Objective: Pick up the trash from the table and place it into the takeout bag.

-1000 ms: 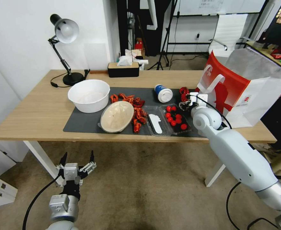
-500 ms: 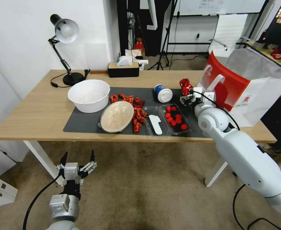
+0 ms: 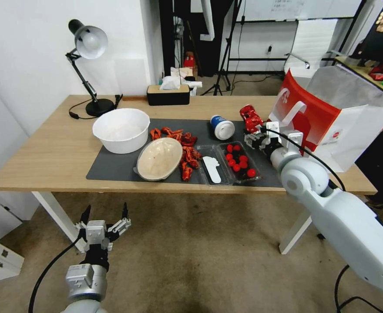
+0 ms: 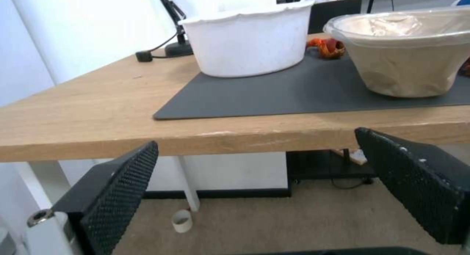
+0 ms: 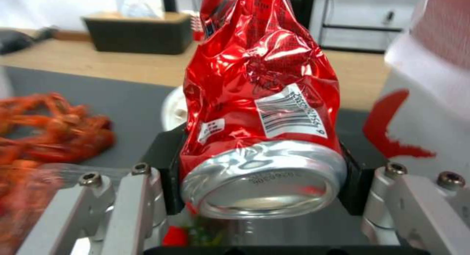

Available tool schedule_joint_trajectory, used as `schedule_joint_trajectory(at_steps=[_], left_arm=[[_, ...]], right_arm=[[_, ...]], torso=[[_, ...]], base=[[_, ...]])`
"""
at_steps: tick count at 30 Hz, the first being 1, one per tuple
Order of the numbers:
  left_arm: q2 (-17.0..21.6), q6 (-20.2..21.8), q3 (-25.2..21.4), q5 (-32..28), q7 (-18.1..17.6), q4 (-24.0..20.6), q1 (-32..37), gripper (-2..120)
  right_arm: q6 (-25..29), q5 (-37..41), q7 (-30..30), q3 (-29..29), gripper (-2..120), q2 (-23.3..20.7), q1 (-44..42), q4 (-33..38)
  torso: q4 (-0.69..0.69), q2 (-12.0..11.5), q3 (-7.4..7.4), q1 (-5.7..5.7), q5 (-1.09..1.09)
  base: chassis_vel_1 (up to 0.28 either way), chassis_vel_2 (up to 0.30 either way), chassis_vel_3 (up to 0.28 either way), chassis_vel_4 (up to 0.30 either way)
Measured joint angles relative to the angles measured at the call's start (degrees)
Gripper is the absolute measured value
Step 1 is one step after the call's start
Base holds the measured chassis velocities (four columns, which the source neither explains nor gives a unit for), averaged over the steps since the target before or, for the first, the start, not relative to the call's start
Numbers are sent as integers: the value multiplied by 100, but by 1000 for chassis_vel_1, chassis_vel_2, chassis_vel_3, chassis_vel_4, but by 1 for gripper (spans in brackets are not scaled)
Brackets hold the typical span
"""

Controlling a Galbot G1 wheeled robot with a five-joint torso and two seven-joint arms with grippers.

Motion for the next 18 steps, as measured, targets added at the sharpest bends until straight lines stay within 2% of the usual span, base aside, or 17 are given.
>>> schedule_joint_trajectory(at_steps=[9, 10, 15, 18], left_arm=[[-39, -1, -3, 69, -1, -69, 73, 100], [-49, -3, -2, 84, -1, -77, 87, 100], [-60, -11, 11, 104, -1, -89, 120, 100], [-60, -21, 30, 115, -1, -103, 145, 100]], right_arm=[[412, 85, -225, 560, 54, -358, 19, 694], [562, 134, -140, 732, 54, -450, 117, 776], [595, 176, 338, 1125, 54, -705, 347, 786], [522, 207, 732, 1510, 54, -1014, 458, 545]], torso=[[0, 0, 0, 0, -1], [2, 0, 0, 0, -1], [2, 0, 0, 0, -2], [-1, 0, 0, 0, -1]], base=[[0, 0, 0, 0], [0, 0, 0, 0], [0, 0, 0, 0], [0, 0, 0, 0]])
